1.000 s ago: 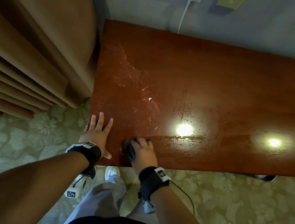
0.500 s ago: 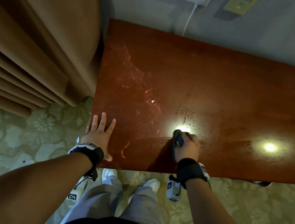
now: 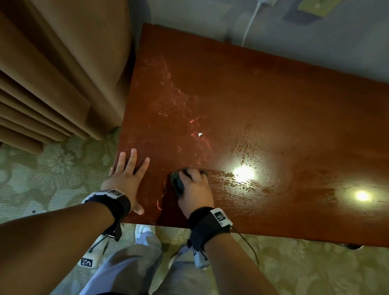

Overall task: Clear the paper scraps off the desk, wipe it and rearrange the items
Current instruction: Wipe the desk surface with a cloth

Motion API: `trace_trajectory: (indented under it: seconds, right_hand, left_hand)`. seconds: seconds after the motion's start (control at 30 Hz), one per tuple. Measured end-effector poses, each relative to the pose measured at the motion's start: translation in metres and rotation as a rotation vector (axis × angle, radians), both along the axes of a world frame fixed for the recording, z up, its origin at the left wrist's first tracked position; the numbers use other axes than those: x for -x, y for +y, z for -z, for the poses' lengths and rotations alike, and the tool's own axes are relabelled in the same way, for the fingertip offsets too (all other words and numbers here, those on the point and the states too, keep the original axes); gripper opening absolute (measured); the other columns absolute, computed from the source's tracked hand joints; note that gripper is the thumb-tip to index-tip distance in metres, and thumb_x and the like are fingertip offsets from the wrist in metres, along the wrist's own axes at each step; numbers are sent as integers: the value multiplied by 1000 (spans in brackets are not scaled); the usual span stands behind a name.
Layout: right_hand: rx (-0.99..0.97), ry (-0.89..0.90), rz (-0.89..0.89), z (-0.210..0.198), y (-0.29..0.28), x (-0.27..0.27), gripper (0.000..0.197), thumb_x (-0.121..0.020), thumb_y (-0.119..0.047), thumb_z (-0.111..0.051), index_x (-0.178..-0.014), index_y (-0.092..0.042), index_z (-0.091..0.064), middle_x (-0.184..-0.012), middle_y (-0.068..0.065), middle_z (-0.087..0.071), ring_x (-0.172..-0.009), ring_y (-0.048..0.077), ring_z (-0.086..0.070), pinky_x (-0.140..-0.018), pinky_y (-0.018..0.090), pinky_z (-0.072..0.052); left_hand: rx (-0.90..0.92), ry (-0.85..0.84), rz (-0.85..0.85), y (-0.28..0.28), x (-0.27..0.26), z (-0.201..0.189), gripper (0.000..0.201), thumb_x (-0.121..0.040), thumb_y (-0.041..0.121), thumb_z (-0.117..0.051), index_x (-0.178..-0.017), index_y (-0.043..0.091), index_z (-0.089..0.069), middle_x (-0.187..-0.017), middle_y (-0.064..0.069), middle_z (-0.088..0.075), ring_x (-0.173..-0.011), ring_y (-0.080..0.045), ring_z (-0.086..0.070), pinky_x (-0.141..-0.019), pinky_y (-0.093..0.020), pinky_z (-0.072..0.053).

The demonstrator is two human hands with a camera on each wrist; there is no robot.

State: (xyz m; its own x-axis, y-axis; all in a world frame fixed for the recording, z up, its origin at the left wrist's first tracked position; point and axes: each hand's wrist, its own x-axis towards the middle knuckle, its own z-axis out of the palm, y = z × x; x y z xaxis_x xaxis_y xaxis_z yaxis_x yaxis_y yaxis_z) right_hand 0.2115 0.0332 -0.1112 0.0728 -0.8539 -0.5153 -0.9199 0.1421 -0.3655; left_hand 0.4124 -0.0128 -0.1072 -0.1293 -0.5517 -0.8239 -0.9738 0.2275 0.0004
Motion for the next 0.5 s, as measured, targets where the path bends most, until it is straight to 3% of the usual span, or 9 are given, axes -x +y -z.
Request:
trace_trajectory:
  seconds: [0.13, 0.3, 0.43, 0.5]
  right_hand:
    - [26, 70, 338, -1, 1, 67, 59, -83, -12, -66, -140, -21, -51, -142, -1, -43, -129, 25, -41, -110, 38, -41]
    - [6, 216, 669, -13, -1, 159, 47, -88, -4, -61, -134, -12, -58, -142, 8, -42, -118, 31, -53, -106, 36, -44]
    - [-1, 232, 767, -7, -9, 158, 42, -92, -7, -58, -134, -12, -59, -141, 8, -42, -105, 31, -59, -97, 38, -52]
    - [17, 210, 722, -5, -15, 139, 42, -90, -10, -60, -132, -14, -60, -136, 6, -44, -105, 29, -58, -97, 37, -51]
  left_hand:
    - [-11, -5, -9, -1, 0, -2, 147, -62, 58, -85, -147, 32, 32, -149, -9, 48, -144, -36, 31, -121, -48, -7]
    - [-16, 1, -8, 0, 0, -3, 147, -61, 58, -85, -147, 32, 32, -148, -8, 48, -144, -36, 31, -121, -48, -5]
    - [-20, 12, -7, -1, 0, -4, 147, -61, 58, -85, -148, 31, 31, -148, -9, 48, -144, -36, 31, -121, -49, -4]
    - [-16, 13, -7, -2, -1, -4, 147, -62, 58, -85, -148, 31, 31, -147, -9, 49, -143, -36, 31, -121, -49, -5]
